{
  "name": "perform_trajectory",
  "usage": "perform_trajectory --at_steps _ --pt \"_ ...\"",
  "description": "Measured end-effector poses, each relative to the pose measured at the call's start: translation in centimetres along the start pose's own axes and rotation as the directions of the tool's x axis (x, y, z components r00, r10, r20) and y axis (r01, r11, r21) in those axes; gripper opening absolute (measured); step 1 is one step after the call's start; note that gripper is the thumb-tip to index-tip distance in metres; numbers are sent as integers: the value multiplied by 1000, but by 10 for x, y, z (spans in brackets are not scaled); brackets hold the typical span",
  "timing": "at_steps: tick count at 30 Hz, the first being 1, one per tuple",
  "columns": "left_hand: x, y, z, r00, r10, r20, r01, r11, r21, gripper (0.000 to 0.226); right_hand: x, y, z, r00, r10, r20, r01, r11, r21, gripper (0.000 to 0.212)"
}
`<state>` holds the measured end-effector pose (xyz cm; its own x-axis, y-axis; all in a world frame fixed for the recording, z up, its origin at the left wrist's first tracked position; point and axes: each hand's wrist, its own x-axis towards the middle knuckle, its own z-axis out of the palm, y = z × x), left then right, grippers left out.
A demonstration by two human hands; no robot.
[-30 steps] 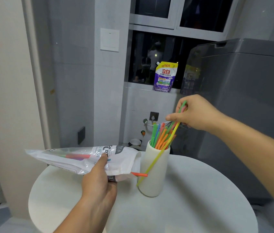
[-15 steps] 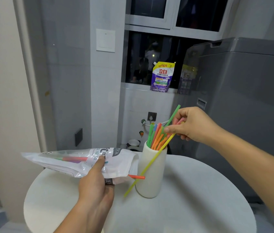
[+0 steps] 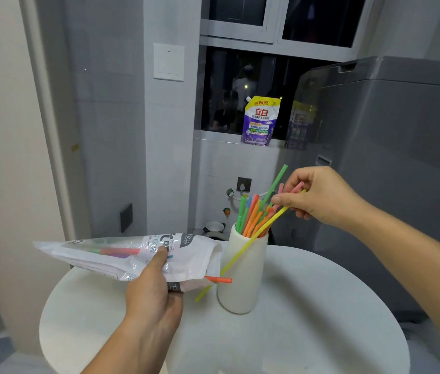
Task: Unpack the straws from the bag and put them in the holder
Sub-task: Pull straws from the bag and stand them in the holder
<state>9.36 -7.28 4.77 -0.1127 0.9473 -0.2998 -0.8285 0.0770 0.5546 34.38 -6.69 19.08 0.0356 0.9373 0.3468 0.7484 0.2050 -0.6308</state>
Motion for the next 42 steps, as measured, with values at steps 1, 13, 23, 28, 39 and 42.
perform_trajectory --at_steps 1,13,23,28,39,42 --pt "0 0 0 1000 0 11 0 1000 3 33 0 1 0 1000 -8 -4 8 1000 -4 27" --pt "3 -2 -2 1000 -12 -10 12 1000 -20 30 -4 3 -4 999 -49 -13 48 996 -69 22" --pt "1 0 -2 1000 -10 -20 9 1000 -18 33 -5 3 -5 999 -14 -39 13 999 -44 21" --pt "1 -3 -2 1000 -9 -8 9 1000 -15 33 -3 4 0 999 35 -20 -35 999 -22 24" --pt "1 -2 -1 1000 1 -2 -1 1000 -24 32 15 -6 6 989 51 136 -33 991 -128 25" --pt "2 -2 -1 1000 -6 -1 6 1000 -16 31 17 -6 9 982 53 179 -26 988 -149 21"
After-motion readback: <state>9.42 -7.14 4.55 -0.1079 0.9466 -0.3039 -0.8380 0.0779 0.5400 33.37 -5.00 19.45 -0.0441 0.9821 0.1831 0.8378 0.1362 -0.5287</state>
